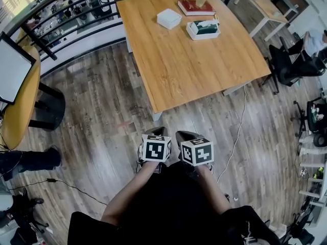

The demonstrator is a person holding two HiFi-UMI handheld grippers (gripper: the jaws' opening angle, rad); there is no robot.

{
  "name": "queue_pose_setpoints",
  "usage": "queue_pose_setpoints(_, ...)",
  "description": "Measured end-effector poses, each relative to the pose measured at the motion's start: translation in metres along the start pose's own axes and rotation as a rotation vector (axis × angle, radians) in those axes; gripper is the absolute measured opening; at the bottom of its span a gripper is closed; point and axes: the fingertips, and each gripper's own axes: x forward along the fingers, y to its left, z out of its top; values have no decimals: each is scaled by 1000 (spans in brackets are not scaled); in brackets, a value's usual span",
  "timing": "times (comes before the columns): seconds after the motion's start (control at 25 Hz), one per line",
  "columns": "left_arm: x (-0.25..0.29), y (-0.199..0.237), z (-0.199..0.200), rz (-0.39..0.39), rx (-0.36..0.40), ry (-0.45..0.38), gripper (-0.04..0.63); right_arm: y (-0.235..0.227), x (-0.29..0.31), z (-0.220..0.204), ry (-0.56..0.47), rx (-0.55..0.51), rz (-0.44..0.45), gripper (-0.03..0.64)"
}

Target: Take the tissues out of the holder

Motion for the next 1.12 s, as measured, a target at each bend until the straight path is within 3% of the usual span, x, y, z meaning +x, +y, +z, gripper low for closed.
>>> queue_pose_setpoints(0.52, 11, 6, -1, 8, 5, 27, -2, -8, 10, 14, -14, 30, 14, 12)
queue_pose_setpoints(0.88, 39, 5, 45, 24, -2, 20, -2, -55, 20, 57, -19, 28, -8, 12)
queue_pose_setpoints(1.12, 69, -6, 83, 50, -28, 23, -2, -87, 23, 90, -28, -7, 52, 12)
